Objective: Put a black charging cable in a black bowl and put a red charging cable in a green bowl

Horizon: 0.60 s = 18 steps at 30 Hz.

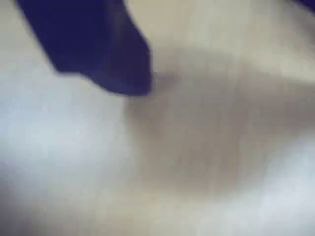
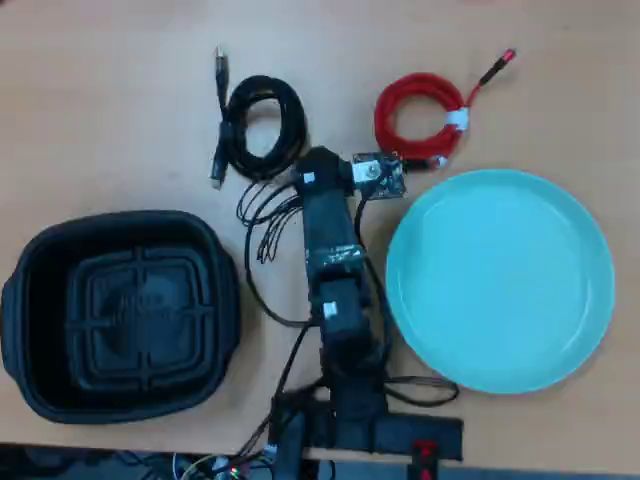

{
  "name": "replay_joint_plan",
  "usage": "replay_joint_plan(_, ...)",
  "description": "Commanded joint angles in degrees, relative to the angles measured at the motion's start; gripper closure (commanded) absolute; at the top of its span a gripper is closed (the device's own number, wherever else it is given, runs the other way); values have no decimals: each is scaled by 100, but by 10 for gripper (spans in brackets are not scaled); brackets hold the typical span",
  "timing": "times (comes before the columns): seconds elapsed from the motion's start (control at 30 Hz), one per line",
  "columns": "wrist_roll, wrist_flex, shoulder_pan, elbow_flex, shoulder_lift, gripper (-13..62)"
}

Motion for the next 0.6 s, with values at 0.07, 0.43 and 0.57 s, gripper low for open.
replay_joint_plan(0.07,369,-1846,-949,3814,5001,-74)
replay_joint_plan(0.43,334,-1846,-905,3735,5054,-74)
replay_joint_plan(0.57,334,-1793,-896,3375,5045,-75)
